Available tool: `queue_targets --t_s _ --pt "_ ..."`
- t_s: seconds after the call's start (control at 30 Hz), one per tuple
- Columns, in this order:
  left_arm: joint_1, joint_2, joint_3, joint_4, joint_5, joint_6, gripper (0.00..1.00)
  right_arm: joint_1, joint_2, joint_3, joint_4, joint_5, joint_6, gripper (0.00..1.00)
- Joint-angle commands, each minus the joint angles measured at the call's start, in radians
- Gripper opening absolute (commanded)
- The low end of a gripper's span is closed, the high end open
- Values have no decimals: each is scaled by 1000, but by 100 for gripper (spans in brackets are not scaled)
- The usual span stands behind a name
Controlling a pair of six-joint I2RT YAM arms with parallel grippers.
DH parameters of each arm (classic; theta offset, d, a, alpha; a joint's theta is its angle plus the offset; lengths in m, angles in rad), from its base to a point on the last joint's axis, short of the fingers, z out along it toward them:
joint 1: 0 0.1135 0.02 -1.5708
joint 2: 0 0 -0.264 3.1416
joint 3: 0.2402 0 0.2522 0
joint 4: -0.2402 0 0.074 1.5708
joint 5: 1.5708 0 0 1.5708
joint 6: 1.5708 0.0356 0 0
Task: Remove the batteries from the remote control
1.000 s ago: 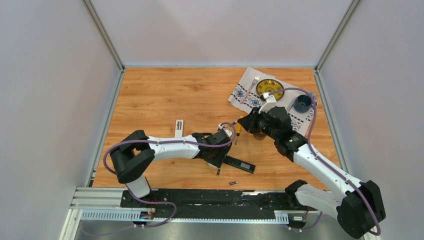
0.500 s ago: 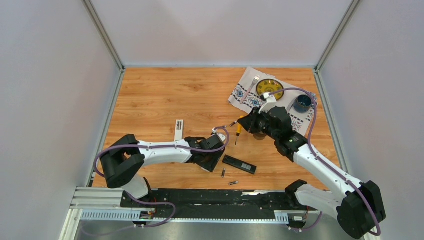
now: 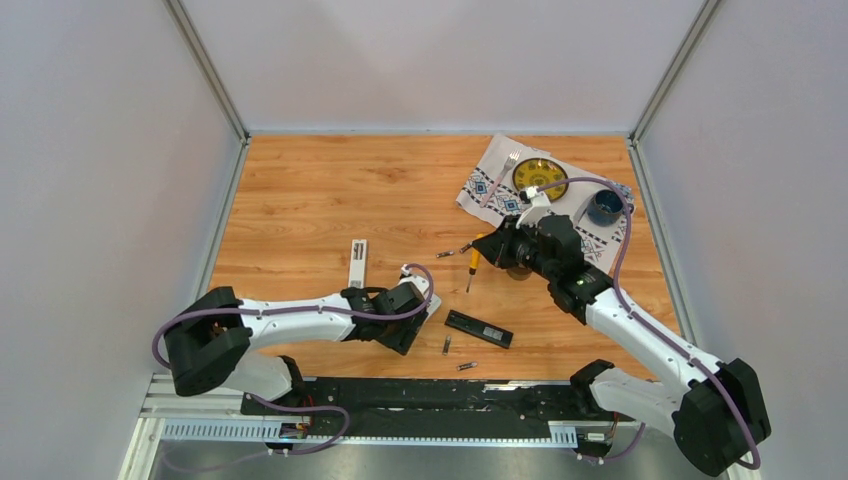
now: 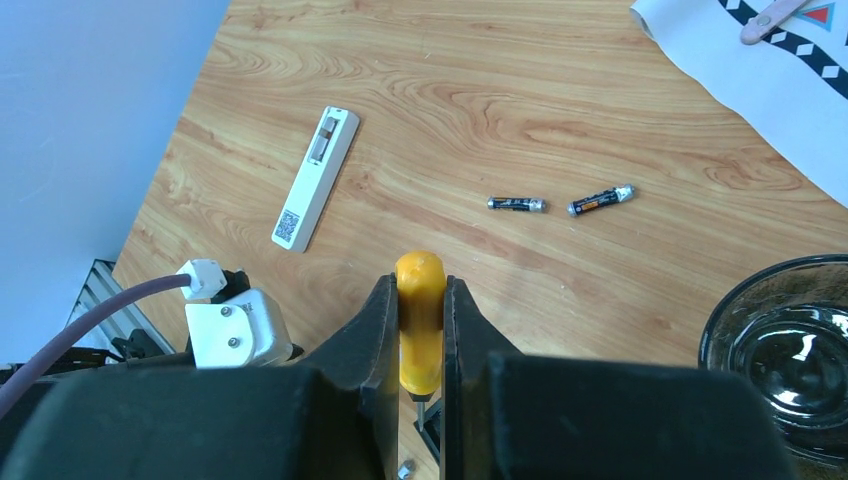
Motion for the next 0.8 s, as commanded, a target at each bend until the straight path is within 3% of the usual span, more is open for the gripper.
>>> queue_targets --t_s 0.0,0.23,0.47,0.77 --pt "-3 -56 -45 63 0 -6 71 -1 14 4 66 -34 28 0" --pt "-5 -127 -119 147 1 -6 71 11 24 2 80 -43 39 0" --pt "-5 -295 -209 230 -17 -35 70 44 62 4 110 -29 46 0" --pt "-11 -435 -286 328 -45 -2 70 87 179 -33 312 -46 97 0"
